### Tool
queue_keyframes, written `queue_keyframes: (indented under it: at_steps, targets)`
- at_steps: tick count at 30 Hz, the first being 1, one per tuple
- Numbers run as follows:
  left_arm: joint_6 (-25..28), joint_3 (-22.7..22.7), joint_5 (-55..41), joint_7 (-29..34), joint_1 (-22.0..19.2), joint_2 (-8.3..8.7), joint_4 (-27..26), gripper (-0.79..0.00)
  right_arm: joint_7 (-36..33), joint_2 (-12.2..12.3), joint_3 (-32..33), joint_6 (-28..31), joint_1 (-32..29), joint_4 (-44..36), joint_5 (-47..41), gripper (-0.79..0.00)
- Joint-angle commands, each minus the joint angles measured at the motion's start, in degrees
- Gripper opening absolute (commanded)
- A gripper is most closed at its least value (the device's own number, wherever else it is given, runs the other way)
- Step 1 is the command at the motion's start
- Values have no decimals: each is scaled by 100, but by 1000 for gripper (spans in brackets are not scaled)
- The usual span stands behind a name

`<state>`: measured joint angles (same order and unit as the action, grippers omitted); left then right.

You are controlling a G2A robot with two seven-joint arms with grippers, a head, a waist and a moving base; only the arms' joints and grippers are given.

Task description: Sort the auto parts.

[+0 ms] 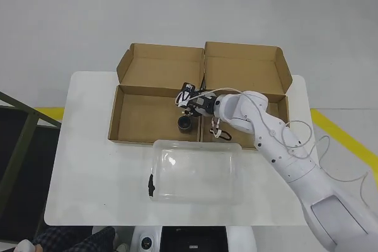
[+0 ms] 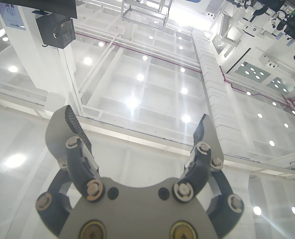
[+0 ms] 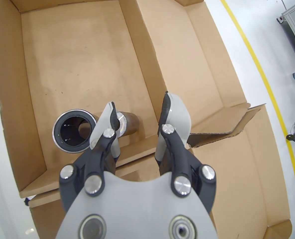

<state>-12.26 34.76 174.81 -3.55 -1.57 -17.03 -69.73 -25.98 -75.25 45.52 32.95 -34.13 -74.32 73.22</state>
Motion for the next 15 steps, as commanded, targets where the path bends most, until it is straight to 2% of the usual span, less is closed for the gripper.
queue_keyframes:
  at_steps: [1,8,15]
  targets:
    - [0,0,0,0,0,0,0,0,-15,41,124,30,-99,-235,5,-446]
    - [0,0,0,0,0,0,0,0,-90,214,662,211,-565,-1195,-42,-443]
    - [0,0,0,0,0,0,0,0,-132,410,1284,362,-1299,-2149,-74,-431]
